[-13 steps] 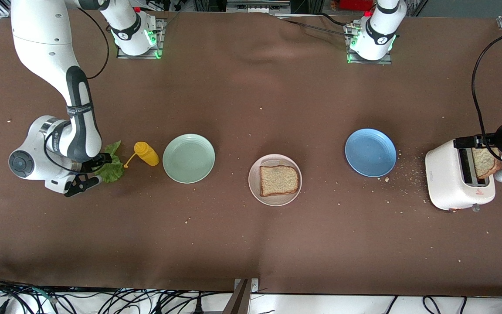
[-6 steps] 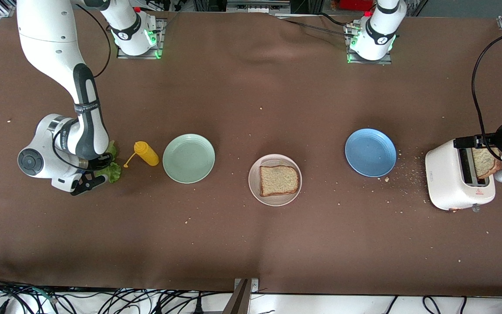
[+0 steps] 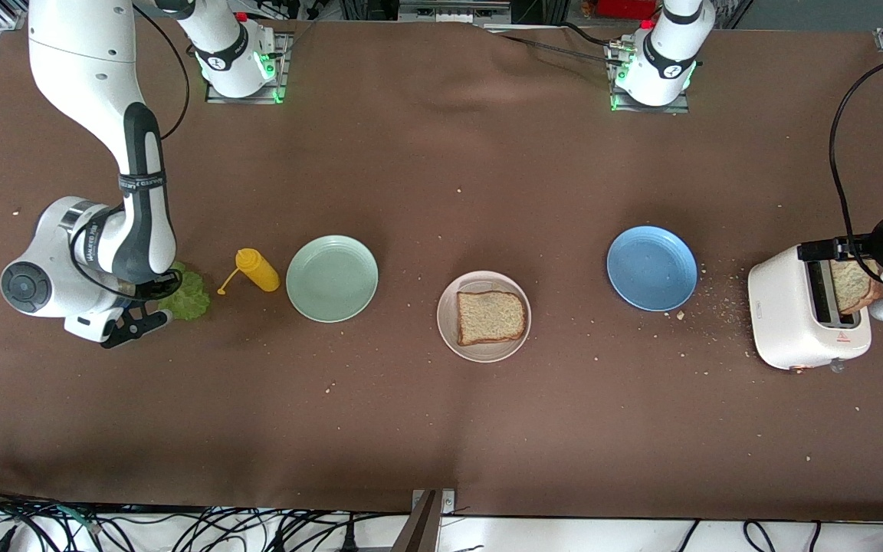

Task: Make sandwich in beige plate with both arms
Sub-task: 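Lift the lettuce leaf with the right gripper toward the beige plate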

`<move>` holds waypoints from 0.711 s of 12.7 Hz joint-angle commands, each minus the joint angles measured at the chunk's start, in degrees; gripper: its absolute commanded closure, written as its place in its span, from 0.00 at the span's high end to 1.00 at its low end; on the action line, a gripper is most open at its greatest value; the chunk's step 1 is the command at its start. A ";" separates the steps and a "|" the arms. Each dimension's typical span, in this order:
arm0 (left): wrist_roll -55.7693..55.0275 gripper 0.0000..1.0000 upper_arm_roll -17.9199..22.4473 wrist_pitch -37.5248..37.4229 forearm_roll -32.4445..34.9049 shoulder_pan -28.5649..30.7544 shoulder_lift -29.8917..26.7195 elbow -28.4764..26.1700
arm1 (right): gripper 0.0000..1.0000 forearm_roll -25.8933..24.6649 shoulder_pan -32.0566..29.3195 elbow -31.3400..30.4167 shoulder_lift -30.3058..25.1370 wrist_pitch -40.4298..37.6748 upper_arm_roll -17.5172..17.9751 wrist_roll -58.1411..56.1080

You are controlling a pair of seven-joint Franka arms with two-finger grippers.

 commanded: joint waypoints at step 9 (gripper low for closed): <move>-0.04 1.00 -0.28 -0.36 2.17 -0.45 -1.20 -1.27 | 0.00 1.40 12.46 30.05 -0.14 -40.88 -12.54 16.25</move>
